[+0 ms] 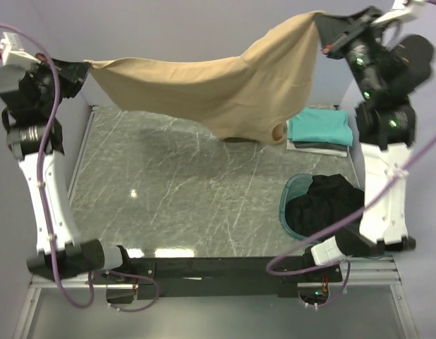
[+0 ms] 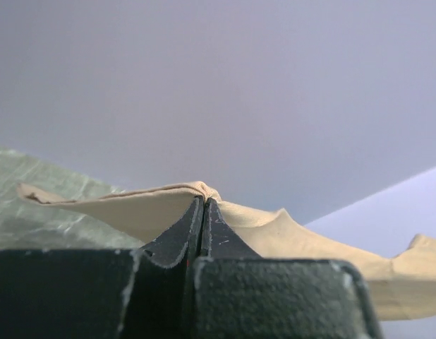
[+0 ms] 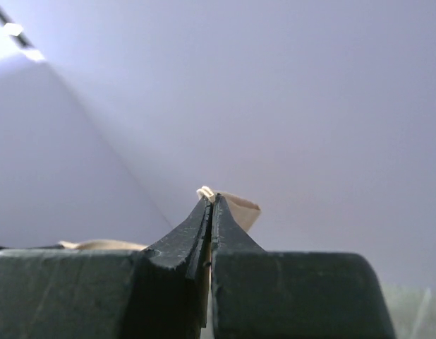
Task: Fold and stack the t-shirts
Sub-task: Flatten the tshirt out
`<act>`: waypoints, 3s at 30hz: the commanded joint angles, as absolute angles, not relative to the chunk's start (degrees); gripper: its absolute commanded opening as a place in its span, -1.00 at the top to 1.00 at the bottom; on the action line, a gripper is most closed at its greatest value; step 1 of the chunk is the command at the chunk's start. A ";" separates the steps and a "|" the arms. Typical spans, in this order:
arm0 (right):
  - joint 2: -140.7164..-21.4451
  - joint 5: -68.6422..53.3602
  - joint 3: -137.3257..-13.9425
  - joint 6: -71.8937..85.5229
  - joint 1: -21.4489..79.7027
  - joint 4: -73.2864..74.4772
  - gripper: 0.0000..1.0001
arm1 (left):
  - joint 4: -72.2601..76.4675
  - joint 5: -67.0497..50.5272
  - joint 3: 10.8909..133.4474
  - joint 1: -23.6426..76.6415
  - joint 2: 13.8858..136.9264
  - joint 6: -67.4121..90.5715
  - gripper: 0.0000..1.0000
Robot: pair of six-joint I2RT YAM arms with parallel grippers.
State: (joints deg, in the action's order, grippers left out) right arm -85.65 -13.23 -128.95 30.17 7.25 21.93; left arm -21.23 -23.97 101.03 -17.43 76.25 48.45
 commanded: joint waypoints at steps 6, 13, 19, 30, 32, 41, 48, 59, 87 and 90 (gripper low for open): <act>-67.87 -13.63 -121.46 26.46 7.29 7.65 1.00 | -23.55 -17.85 98.26 -15.91 62.41 47.46 0.99; -68.72 -13.54 -123.23 24.87 7.21 8.53 1.00 | -28.30 -13.27 95.11 -14.15 61.34 46.49 0.99; -78.21 -14.50 -124.18 23.91 7.21 11.33 1.00 | -24.88 -19.50 84.39 -16.52 66.70 47.11 0.99; -95.18 -17.40 -129.55 23.73 7.21 17.31 1.00 | -21.88 -25.22 86.13 -18.63 78.66 46.67 0.99; -95.27 -18.54 -129.38 24.34 7.29 17.31 1.00 | -22.67 -25.66 87.97 -18.81 79.71 46.58 0.99; -86.24 -18.28 -123.40 23.64 8.52 17.23 1.00 | -25.66 -20.93 90.53 -19.60 73.58 46.58 0.99; -74.54 -14.51 -118.39 21.62 11.77 16.00 1.00 | -25.14 -7.58 89.12 -20.21 59.09 47.73 0.99; -69.60 -15.82 -124.36 22.76 12.92 13.54 1.00 | -33.66 7.46 104.23 -17.67 57.04 38.59 0.99; -126.13 -13.80 -129.07 22.59 11.77 13.37 -0.75 | -19.06 -11.78 83.58 -15.39 94.39 33.31 -0.78; -120.16 -13.62 -117.22 22.33 12.13 10.39 -0.77 | -20.21 -12.21 81.13 -13.89 92.12 32.78 -0.79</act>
